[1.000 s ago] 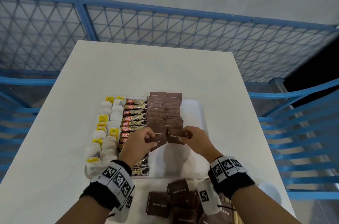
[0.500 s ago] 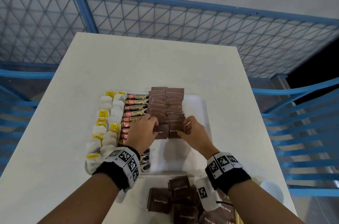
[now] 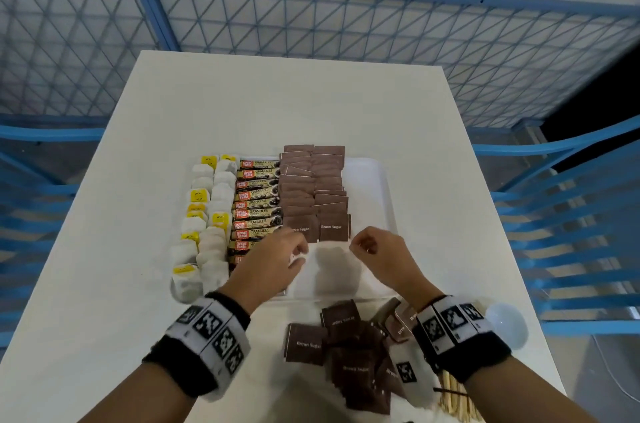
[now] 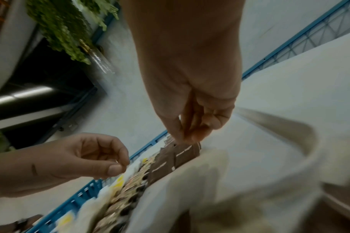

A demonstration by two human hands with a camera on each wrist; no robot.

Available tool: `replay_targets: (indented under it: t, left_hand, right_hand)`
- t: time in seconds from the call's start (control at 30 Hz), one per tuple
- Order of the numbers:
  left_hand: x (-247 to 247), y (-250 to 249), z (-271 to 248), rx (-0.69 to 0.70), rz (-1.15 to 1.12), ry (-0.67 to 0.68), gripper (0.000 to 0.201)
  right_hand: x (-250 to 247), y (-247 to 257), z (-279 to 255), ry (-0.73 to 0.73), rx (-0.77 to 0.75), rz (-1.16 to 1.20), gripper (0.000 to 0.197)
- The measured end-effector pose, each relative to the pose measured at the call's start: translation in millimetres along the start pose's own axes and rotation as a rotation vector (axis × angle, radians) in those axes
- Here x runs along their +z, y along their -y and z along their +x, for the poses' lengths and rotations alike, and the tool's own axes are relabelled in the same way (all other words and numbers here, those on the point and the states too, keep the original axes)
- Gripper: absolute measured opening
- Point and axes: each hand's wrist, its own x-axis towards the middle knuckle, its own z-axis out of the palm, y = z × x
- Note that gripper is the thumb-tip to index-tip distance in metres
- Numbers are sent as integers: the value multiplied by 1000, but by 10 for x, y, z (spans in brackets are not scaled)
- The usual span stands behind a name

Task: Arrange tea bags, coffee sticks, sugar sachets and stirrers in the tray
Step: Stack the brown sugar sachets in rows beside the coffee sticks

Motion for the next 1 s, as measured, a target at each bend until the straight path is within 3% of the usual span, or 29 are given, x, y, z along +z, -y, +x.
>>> replay_targets:
  t: [0.17,0.3,0.4,0.5,0.6,0.7,0.8,0.87,0.9,1.0]
  left_hand:
    - [269,-120,-411,78,47,255,10]
    - [452,-182,-585,38,244,366,28]
    - [541,-213,-650,37,420,344,44]
    - [558,-201,-681,-22,420,337,41]
    - [515,-154,-734,-111,111,269,13]
    - [446,-126,-787,-237,-205,235,23]
    - [330,-192,-776,-360,-611,202,11]
    - [255,-270,-753,-384,-732,156,5]
    - [243,-292,-742,-383,-746,124,10]
    - [218,-382,-728,-352,-822,95,58]
  right_hand:
    - [64,-48,-550,289,-89,-247,19]
    - [210,-82,-732,225,-15,-360,36]
    - [287,-40,-753,212,-8,-301,37]
    - [287,-11,-765,196,-3,-211,32]
    - [191,15,-786,163,-11,-98,21]
    - [23,102,-813,179,-7,41,18]
    - [-94,209,-870,230,-24,166,13]
    - [-121,284,-902,267,-39,223,13]
    - [-119,322,-915,285,-48,242,13]
    - [-63,417,-932,285,-60,288,13]
